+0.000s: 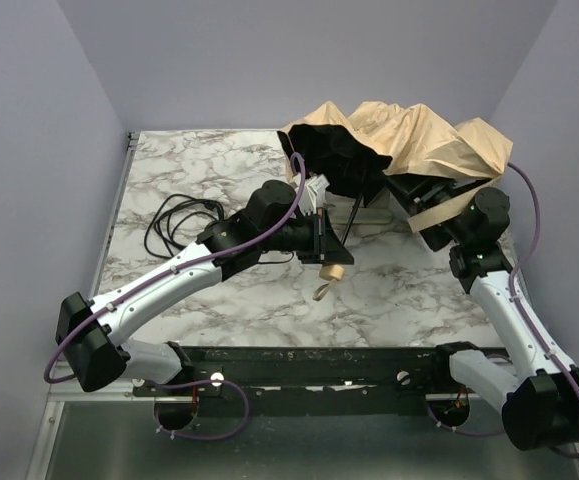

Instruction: Open the umbrella

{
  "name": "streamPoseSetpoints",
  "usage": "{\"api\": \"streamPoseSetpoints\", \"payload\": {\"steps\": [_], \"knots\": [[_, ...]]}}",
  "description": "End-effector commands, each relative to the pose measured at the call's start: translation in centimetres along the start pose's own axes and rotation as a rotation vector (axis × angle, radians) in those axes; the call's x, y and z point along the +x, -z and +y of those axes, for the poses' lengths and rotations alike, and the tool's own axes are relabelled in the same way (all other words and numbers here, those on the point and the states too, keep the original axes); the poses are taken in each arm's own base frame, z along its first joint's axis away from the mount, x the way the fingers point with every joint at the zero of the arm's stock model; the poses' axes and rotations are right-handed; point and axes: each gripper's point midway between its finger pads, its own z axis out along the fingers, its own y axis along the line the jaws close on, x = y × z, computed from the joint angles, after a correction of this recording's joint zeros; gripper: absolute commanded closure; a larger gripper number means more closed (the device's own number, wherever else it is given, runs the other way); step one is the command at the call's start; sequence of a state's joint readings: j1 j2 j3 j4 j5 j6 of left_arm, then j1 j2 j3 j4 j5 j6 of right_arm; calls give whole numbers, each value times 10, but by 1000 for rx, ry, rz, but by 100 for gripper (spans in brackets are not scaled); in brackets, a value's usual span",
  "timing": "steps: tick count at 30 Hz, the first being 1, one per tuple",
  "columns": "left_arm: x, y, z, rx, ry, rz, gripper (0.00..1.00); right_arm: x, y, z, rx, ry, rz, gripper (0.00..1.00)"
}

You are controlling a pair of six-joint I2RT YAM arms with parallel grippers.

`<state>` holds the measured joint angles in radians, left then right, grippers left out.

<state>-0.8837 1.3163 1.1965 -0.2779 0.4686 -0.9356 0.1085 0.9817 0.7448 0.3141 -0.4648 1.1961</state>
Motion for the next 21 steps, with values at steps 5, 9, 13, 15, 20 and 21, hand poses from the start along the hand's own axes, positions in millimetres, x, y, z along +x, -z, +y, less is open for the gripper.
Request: {"api": "streamPoseSetpoints", "payload": {"steps": [5,9,13,15,20,21], "knots": [[-23,10,-52,188,-77,-70,100,20,-13,39,-190,17,61,31],[-26,11,-55,194,-76,-80,100,32,-23,38,-198,8,65,35],[-27,14,-59,211,-76,-87,100,33,-28,30,-175,-12,23,49],[-28,16,-60,214,-78,-99,100,31,-29,24,-162,-17,2,52],[-26,24,-61,215,-92,-111,100,21,-35,13,-138,-27,-71,55],[-25,25,-62,219,-93,-107,100,18,-37,10,-130,-32,-89,57]]}}
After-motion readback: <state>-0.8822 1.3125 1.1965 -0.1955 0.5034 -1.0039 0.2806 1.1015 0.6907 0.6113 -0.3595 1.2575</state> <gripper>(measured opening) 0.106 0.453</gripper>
